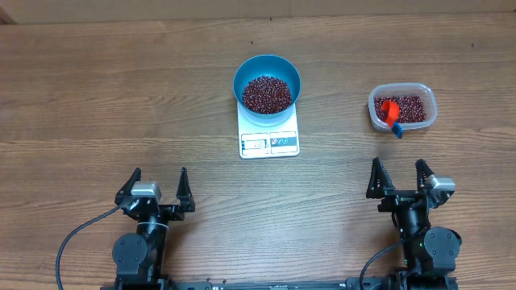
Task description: Scoop item into bowl and weigh 150g on scale
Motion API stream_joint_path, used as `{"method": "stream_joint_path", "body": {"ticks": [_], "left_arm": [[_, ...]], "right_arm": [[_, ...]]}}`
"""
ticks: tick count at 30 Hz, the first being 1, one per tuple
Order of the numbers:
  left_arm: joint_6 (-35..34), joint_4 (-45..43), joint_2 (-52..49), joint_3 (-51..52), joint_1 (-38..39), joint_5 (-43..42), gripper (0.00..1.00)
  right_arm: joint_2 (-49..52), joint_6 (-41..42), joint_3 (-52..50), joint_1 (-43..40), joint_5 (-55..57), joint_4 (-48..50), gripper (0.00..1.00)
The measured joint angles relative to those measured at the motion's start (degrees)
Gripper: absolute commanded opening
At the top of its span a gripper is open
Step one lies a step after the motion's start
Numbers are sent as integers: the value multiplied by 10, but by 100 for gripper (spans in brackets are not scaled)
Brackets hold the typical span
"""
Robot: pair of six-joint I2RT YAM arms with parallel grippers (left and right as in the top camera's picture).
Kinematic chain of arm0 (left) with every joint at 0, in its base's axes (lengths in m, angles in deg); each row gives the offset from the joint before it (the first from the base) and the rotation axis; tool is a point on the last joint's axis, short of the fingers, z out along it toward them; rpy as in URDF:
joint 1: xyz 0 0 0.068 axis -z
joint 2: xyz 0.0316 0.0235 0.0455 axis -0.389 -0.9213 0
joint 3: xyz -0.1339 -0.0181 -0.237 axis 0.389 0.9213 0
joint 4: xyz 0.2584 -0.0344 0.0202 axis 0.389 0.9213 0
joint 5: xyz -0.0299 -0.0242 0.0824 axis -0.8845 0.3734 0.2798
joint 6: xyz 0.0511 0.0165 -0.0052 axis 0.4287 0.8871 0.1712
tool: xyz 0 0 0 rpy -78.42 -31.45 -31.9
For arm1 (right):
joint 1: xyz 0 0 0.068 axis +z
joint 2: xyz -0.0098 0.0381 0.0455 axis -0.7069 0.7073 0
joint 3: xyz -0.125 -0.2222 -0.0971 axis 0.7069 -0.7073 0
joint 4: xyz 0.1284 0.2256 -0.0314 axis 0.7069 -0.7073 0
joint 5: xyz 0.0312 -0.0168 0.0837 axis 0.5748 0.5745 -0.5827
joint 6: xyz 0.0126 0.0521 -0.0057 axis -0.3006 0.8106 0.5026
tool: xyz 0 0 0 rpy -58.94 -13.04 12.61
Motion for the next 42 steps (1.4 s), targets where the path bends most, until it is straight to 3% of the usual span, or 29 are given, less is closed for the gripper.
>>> {"method": "stream_joint_path", "body": {"ticks": [42], "left_arm": [[0,0,0,0,0,0,99]], "right_arm": [[0,-41,0,7,2,0,100]]}}
